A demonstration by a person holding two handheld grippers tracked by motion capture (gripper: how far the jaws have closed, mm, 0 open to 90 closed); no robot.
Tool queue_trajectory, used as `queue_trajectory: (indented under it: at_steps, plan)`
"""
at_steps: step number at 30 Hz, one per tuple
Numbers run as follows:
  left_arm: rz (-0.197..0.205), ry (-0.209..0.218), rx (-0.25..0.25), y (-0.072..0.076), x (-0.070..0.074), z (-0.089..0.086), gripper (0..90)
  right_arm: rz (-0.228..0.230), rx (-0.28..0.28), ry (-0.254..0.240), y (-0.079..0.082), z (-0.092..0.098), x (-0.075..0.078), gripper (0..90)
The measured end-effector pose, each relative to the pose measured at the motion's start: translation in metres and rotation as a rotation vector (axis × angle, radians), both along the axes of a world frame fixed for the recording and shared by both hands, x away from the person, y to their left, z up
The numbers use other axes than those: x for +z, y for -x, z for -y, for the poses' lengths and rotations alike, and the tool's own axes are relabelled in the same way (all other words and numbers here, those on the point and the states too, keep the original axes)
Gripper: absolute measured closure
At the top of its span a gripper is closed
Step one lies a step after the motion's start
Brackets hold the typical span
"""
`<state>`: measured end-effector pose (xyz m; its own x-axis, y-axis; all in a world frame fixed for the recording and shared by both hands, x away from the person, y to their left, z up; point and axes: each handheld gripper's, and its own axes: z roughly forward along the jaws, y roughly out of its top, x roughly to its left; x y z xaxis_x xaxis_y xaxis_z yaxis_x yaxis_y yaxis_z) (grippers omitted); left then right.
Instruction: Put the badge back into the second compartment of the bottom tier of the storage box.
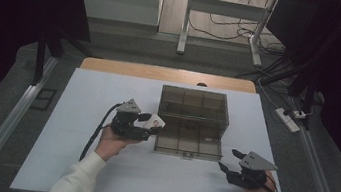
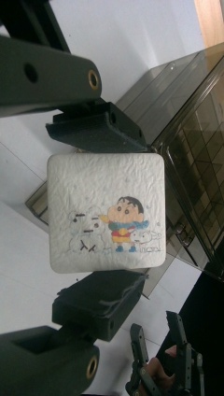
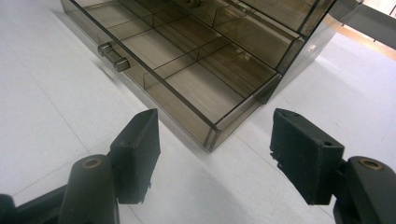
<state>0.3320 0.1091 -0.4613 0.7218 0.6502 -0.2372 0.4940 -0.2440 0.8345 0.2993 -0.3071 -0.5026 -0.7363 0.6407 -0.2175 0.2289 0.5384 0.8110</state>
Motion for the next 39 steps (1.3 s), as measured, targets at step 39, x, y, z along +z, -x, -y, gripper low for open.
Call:
queue_trajectory:
  at_steps: [39]
  plan:
    - [0.001, 0.026, -0.097, -0.026, 0.001, 0.040, 33.4, -0.001, -0.003, 0.011, -0.001, 0.001, -0.001, 32.8]
